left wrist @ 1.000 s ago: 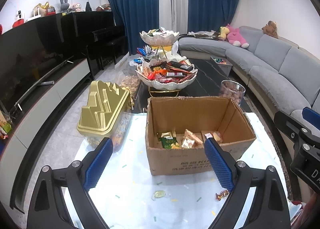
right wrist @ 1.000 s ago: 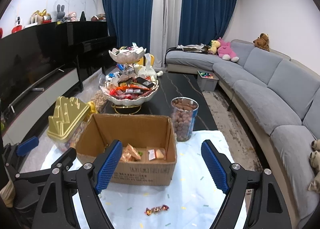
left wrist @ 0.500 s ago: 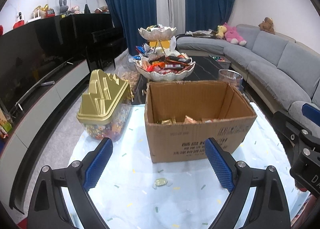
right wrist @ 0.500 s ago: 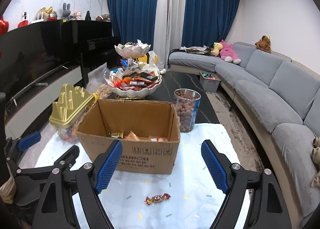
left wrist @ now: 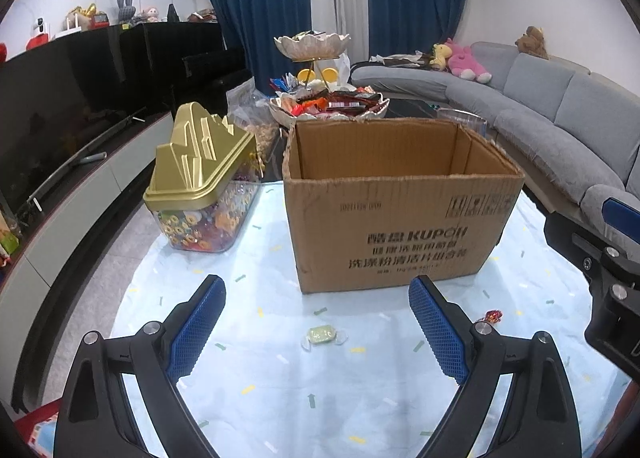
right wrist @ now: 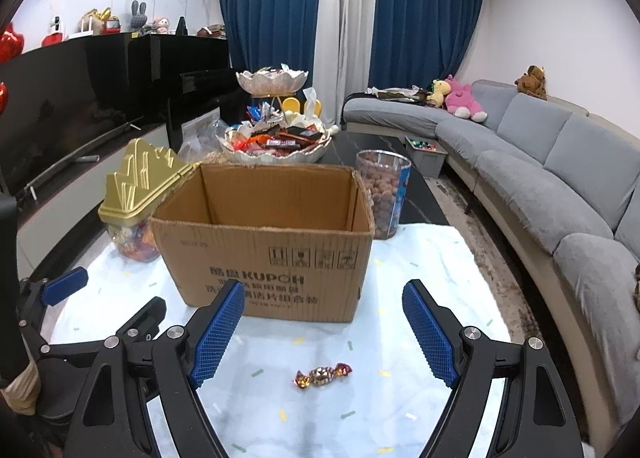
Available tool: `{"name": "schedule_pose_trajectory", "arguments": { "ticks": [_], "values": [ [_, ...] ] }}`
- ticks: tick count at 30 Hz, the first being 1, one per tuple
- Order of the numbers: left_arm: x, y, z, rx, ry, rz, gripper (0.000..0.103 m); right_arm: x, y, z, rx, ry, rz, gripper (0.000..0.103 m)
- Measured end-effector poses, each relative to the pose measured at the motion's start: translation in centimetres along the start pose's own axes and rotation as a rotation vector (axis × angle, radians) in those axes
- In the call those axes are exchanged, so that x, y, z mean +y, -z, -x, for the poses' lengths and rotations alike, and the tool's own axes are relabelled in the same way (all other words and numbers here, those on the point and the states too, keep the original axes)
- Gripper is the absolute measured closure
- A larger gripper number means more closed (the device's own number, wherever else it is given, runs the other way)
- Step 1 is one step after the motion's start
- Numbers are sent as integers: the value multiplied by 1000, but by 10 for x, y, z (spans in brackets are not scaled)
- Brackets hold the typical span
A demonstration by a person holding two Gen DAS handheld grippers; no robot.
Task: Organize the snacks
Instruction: 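Grasp the pale green candy with the left tool while the right tool grasps the red-gold candy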
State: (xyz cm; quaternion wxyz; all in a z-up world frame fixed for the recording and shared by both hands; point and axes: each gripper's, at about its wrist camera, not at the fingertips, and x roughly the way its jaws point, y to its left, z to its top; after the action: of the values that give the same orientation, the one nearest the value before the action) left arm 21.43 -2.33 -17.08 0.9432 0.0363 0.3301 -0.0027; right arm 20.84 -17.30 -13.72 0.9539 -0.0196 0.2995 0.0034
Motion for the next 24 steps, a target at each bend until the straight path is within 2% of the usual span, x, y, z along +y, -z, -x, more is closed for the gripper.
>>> {"name": "schedule_pose_trajectory", "arguments": {
  "ticks": [14, 24],
  "values": [
    [-2, 39, -36, 30, -26, -27, 9, 5, 41, -37, 67, -6, 2, 21],
    [-2, 51, -68, 66, -28, -43, 10, 0, 61, -68, 136, -5, -15, 21]
  ]
}}
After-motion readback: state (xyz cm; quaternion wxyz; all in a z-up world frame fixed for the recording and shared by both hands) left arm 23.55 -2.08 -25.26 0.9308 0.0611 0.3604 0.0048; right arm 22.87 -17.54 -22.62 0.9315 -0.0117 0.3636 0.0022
